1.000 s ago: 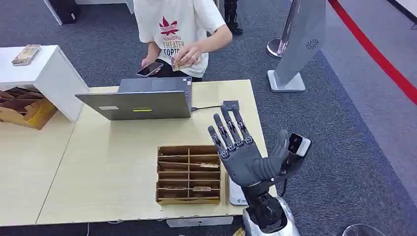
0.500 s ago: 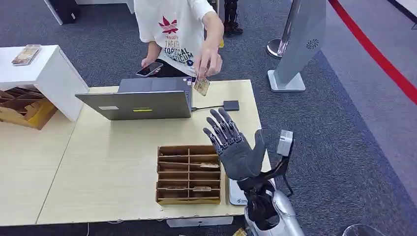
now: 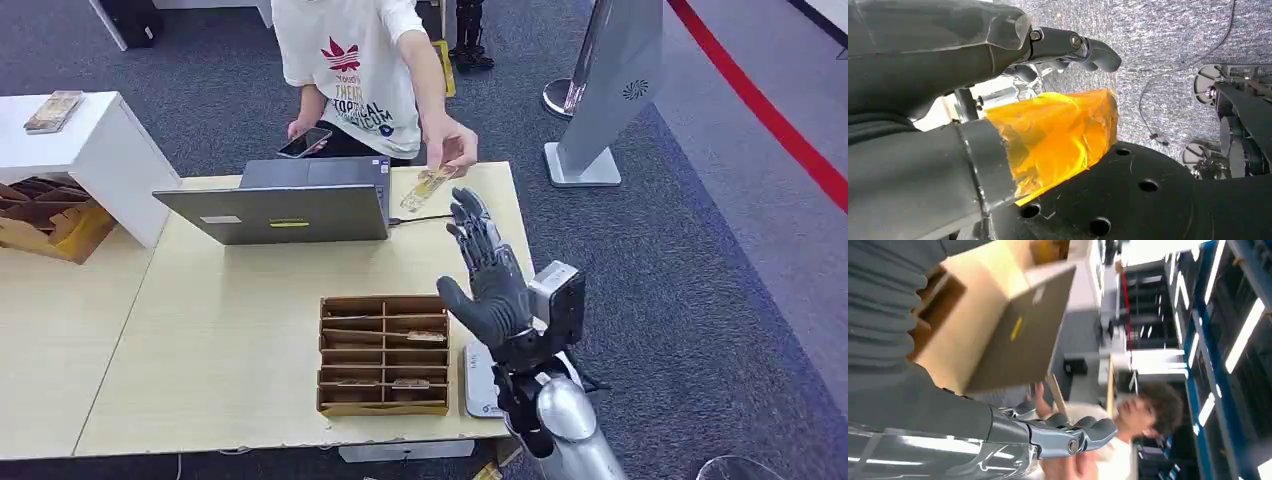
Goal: Pass the card to the sensor for recognition and then transmit it.
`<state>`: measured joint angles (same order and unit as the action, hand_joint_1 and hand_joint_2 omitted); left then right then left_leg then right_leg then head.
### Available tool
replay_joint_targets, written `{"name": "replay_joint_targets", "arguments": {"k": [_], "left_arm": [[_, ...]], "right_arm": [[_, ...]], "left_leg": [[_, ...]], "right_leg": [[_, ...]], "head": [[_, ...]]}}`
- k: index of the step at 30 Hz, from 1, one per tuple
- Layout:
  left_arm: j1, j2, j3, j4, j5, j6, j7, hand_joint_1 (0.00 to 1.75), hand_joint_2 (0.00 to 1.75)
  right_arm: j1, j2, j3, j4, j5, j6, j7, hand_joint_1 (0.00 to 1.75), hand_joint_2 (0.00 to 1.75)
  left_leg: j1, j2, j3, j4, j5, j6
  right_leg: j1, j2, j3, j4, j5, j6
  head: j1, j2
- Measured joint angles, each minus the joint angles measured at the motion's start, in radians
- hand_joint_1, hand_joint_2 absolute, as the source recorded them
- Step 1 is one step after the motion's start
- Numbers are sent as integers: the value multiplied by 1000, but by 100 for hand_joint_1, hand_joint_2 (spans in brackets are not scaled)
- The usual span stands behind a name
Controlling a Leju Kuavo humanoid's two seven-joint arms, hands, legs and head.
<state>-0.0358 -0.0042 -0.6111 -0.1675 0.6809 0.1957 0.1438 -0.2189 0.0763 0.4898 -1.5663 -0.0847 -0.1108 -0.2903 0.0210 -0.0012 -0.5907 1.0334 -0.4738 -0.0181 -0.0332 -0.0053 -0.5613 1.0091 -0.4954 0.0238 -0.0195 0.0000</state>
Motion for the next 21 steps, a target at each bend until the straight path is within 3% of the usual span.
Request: {"name": "replay_joint_targets", "arguments": {"k": [5,13,21], "left_arm": [[0,0,-1,0,-6,-7,0,0,0],[-2,3,-21,0,-33,-22,3,0,0],[-4,6,-48,0,-58,-38,10,0,0]], "right_arm": [[-21,-7,41,-32,323,-191,-19,0,175],[-66,-19,97,-34,734,-404,10,0,175],[-131,-34,136,25,978,-485,66,0,175]], "left_leg": [[0,0,0,0,0,0],[0,0,0,0,0,0],[0,0,0,0,0,0]], "right_leg": [[0,0,0,0,0,0],[0,0,0,0,0,0],[0,0,0,0,0,0]], "head": [[0,0],[0,0],[0,0]]}}
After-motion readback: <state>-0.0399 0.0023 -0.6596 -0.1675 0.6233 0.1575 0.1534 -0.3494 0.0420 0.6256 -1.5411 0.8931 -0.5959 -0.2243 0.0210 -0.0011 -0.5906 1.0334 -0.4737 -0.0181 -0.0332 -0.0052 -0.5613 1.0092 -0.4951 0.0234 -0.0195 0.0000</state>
